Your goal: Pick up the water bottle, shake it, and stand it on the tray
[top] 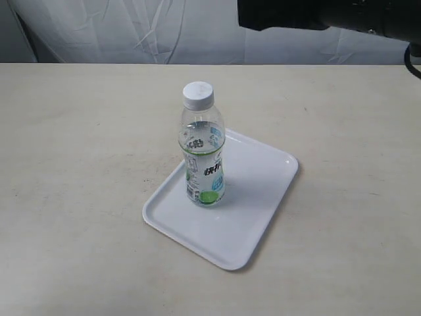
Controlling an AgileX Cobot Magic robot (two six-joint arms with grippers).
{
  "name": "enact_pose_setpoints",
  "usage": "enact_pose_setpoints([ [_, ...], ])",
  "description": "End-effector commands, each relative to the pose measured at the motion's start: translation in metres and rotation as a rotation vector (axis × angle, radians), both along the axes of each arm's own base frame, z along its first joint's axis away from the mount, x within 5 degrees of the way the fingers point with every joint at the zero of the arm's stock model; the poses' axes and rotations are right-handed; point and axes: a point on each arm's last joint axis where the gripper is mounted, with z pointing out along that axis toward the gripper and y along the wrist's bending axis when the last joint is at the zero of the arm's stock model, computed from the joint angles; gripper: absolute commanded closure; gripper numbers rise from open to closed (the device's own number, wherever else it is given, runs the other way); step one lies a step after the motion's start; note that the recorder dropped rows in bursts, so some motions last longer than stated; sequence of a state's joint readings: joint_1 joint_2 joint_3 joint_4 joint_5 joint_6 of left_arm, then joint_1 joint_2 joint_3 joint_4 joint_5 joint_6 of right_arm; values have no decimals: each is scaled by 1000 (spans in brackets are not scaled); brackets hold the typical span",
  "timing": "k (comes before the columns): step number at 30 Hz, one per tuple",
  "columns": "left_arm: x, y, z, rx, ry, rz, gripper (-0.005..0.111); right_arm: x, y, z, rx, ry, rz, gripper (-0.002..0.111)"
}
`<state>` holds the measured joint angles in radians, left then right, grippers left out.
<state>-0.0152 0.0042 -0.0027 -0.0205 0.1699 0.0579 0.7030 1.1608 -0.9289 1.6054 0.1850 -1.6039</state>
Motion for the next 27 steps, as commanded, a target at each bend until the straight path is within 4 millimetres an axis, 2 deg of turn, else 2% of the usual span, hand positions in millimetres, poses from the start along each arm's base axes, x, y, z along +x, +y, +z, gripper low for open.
enact_pose_setpoints([
  [1, 0, 0, 0, 2, -14, -6, 105, 6, -8, 3, 80, 71, -115, 104],
  [4, 0, 0, 0, 10, -14, -5, 105, -4, -23, 19, 93, -5, -154, 104],
  [7, 0, 0, 0, 12, -14, -5, 105, -24, -53, 37, 152, -87, -135, 104],
  [9, 0, 0, 0, 12, -14, -5, 105, -36, -73, 37, 168, -122, -150, 104],
  [12, 0, 0, 0, 12, -14, -5, 105, -58, -103, 26, 187, -155, -244, 104],
  [14, 0, 0, 0, 12, -14, -5, 105, -75, -120, 10, 214, -154, -318, 104],
  [17, 0, 0, 0, 12, -14, -5, 105, -101, -138, -8, 262, -177, -398, 104],
  [22, 0, 0, 0, 12, -14, -5, 105, -125, -149, -33, 303, -206, -435, 104],
  [27, 0, 0, 0, 12, -14, -5, 105, -128, -149, -54, 203, -190, -433, 104],
])
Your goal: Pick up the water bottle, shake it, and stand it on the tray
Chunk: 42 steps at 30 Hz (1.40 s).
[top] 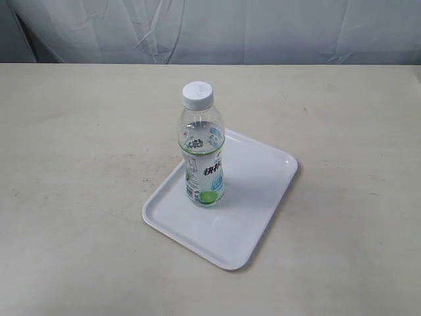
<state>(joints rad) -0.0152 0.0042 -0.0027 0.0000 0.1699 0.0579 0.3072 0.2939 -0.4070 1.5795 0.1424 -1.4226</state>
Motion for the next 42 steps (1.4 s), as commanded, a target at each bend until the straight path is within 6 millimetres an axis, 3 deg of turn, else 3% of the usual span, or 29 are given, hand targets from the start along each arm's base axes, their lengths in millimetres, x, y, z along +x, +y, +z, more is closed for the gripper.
enact_pose_setpoints([
  [1, 0, 0, 0, -8, -14, -7, 105, -1, 0, -19, -108, 59, -10, 104],
  [8, 0, 0, 0, -8, -14, -7, 105, -3, -11, -46, -144, 310, -117, 104],
  [16, 0, 0, 0, -8, -14, -7, 105, -16, -22, -76, -167, 276, -216, 104],
  [25, 0, 0, 0, -8, -14, -7, 105, -16, -27, -111, -179, 333, -310, 104],
  [35, 0, 0, 0, -8, -14, -7, 105, -16, -33, -119, -196, 404, -415, 104],
  [42, 0, 0, 0, -8, -14, -7, 105, -11, -33, -142, -176, 437, -424, 104],
])
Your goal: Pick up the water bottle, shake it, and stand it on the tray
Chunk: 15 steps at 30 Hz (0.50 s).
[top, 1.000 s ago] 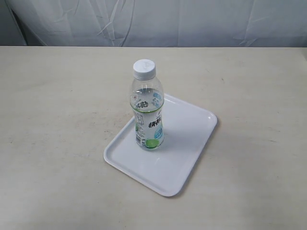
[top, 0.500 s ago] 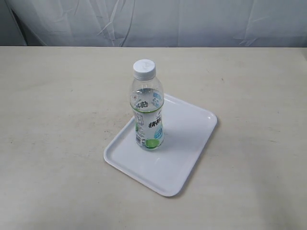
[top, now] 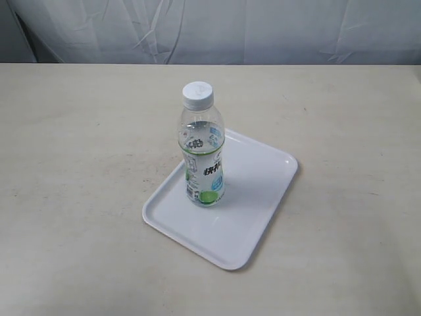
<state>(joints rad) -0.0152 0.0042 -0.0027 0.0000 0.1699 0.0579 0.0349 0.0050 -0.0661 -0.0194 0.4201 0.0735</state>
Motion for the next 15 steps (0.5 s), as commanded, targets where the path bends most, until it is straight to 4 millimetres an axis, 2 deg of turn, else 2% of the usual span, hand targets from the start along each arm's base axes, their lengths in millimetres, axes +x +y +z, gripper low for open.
enact_pose_setpoints([
  [1, 0, 0, 0, -8, -14, -7, 105, 2, 0, -10, 8, -2, -10, 104],
  [5, 0, 0, 0, -8, -14, -7, 105, 2, 0, -18, 8, 18, -10, 104],
  [15, 0, 0, 0, -8, -14, -7, 105, 3, 0, -15, 9, -12, -9, 104],
])
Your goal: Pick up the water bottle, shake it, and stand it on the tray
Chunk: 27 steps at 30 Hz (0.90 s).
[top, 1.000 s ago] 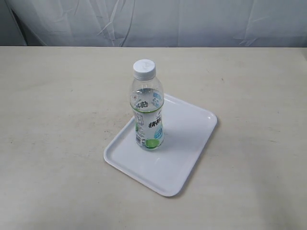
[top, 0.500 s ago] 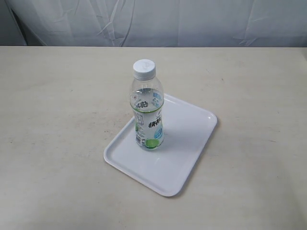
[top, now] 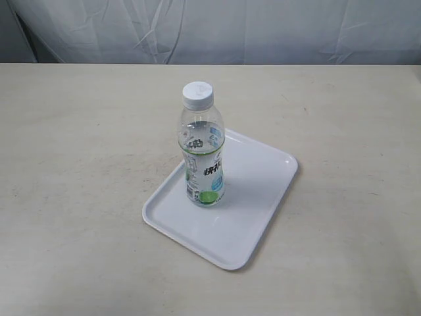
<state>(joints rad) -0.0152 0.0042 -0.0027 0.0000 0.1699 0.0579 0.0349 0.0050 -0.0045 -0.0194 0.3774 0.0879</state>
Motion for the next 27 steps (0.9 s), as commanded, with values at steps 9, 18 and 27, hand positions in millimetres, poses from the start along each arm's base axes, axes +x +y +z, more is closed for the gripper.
enact_pose_setpoints([
  [9, 0, 0, 0, -8, -14, -7, 105, 0, 1, 1, 35, -26, -2, 104],
  [18, 0, 0, 0, -8, -14, -7, 105, 0, 1, 1, 35, -26, -2, 104],
  [27, 0, 0, 0, -8, -14, -7, 105, 0, 1, 1, 35, -26, -2, 104],
])
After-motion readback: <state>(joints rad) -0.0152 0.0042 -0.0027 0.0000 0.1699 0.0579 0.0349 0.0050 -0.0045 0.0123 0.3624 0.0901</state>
